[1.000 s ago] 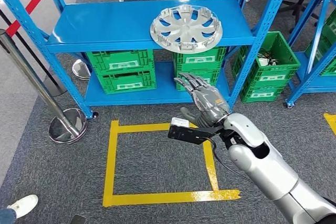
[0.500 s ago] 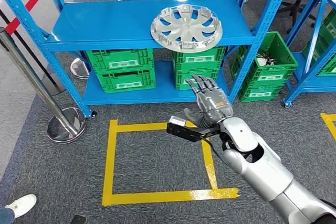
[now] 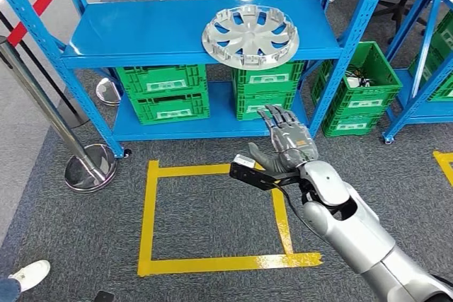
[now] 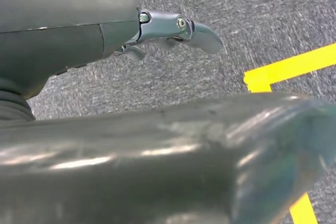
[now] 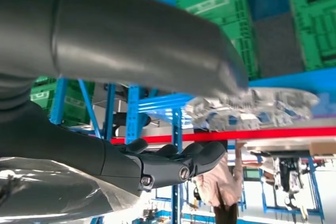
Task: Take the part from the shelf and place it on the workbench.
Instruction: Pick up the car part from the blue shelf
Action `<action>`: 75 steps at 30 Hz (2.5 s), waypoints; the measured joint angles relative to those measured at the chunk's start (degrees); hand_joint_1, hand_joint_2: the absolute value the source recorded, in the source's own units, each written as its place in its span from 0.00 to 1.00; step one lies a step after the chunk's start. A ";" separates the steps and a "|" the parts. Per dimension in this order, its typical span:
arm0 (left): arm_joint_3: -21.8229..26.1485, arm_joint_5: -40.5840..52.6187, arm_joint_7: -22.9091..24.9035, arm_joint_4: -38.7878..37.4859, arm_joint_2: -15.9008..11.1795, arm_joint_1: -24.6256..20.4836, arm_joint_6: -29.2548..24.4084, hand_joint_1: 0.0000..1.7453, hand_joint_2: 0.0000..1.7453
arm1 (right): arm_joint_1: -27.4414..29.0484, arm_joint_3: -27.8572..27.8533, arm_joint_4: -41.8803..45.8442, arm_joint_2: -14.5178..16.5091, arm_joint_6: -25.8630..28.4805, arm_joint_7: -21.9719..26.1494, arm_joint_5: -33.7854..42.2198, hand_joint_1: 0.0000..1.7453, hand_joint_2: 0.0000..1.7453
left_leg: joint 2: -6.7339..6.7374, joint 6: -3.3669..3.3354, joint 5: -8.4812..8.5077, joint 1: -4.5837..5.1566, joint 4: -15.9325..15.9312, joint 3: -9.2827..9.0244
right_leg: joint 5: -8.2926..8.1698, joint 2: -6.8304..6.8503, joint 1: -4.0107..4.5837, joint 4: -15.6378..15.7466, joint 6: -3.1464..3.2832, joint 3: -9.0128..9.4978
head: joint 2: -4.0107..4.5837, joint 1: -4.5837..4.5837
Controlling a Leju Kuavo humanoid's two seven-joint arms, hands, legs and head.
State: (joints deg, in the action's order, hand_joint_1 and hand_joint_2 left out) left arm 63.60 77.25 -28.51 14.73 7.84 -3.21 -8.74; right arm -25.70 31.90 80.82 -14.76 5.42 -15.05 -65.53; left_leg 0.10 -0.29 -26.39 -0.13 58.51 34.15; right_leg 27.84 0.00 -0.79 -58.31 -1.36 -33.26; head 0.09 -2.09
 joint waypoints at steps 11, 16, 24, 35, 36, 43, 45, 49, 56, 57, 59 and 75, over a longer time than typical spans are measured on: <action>0.00 -0.28 -0.81 -0.02 -0.42 0.17 1.19 0.00 0.00 | -0.64 0.33 -1.38 0.29 -2.64 0.31 0.01 0.00 0.00 | -0.04 0.69 -0.95 -0.22 3.73 1.15 | -0.17 0.00 -0.17 0.23 0.93 0.30 | 0.00 0.37; 0.00 -0.34 -1.07 -0.01 -0.39 0.21 1.17 0.00 0.00 | -1.29 0.58 -1.61 0.33 -2.67 0.36 0.02 0.00 0.00 | -0.10 -0.49 -0.15 -0.06 -0.49 -0.67 | 0.00 -0.02 0.00 0.39 -0.62 0.07 | 0.00 0.28; 0.00 -0.59 -1.12 -0.02 -0.38 0.30 1.50 0.00 0.00 | -1.50 0.94 -2.50 0.40 -2.71 0.31 0.04 0.00 0.00 | -0.16 -1.71 -0.36 -0.25 -1.02 -1.38 | 3.30 0.01 -0.10 -12.48 -1.37 -7.28 | 0.00 -0.05; 0.00 -0.98 -1.36 -0.02 -0.48 0.32 1.95 0.00 0.00 | -2.25 1.45 -3.30 0.52 -2.74 0.31 0.31 0.00 0.00 | -0.21 1.36 -5.99 -0.24 9.71 3.23 | 0.25 0.03 -0.19 0.82 1.46 0.75 | 0.00 0.42; 0.00 -0.97 -1.35 -0.02 -0.49 0.38 1.95 0.00 0.00 | -2.18 1.50 -3.38 0.54 -2.75 0.32 0.33 0.00 0.00 | -0.21 1.51 -7.09 -0.30 13.56 5.46 | 0.57 0.01 -0.18 0.82 1.54 1.12 | 0.00 0.42; 0.01 -1.13 -1.41 -0.02 -0.76 0.75 1.86 0.00 0.00 | -2.25 0.86 -3.66 0.55 -2.04 -0.41 1.59 0.00 0.00 | -0.22 0.30 2.31 0.00 1.99 2.68 | 3.56 -0.30 0.03 1.01 0.28 4.44 | 0.00 0.56; 0.01 -1.14 -1.44 -0.02 -0.80 0.86 1.75 0.00 0.00 | -2.28 0.09 -3.58 0.52 -1.77 -0.58 1.93 0.00 0.00 | -0.22 -0.41 1.17 0.16 0.67 1.93 | 3.53 -0.34 0.07 1.08 -0.54 4.62 | 0.00 0.60; 0.02 -1.14 -1.47 -0.02 -0.82 1.11 1.72 0.00 0.00 | -2.39 -1.43 -3.31 0.26 -1.38 -0.65 2.10 0.00 0.00 | -0.30 -1.78 0.29 -0.30 -0.60 -0.08 | 4.99 -0.23 0.04 -4.69 -1.43 1.49 | 0.00 0.31; 0.02 -1.12 -1.48 -0.03 -0.80 1.19 1.87 0.00 0.00 | -1.80 -2.18 -3.26 -0.05 -1.27 -0.61 2.26 0.00 0.00 | -0.37 -1.99 -2.57 -0.07 -0.69 -3.49 | 0.04 -0.16 0.24 -7.75 -1.01 -6.17 | 0.00 0.18; 0.02 -1.12 -1.49 -0.04 -0.79 1.11 1.87 0.00 0.00 | -1.84 -2.28 -3.29 -0.06 -1.30 -0.54 2.27 0.00 0.00 | -0.38 -1.79 -3.05 -0.02 -0.67 -4.05 | -1.49 -0.08 0.40 -4.37 -0.72 -5.24 | 0.00 0.26; 0.02 -1.12 -1.49 -0.08 -0.78 0.94 1.87 0.00 0.00 | -1.91 -2.36 -3.35 -0.06 -1.41 -0.34 2.27 0.00 0.00 | -0.33 -1.12 -3.82 0.08 -0.52 -4.61 | -2.23 0.05 0.73 -0.71 0.01 -3.90 | 0.00 0.45; 0.00 -1.09 -1.45 -0.21 -0.95 0.90 1.84 0.00 0.00 | -1.79 -1.35 -3.82 -0.02 -1.73 0.39 1.98 0.00 0.00 | -0.18 -0.32 0.03 0.32 1.07 2.06 | 3.08 -0.20 0.41 0.53 0.44 3.97 | 0.00 0.89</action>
State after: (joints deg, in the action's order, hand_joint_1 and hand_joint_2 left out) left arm 63.60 76.16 -29.95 14.52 6.90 -2.31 -6.90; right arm -27.49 30.55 77.00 -14.78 3.69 -14.66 -63.54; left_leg -0.08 -0.61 -26.35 0.19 59.58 36.20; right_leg 30.92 -0.20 -0.38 -57.78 -0.91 -29.29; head 0.09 -1.20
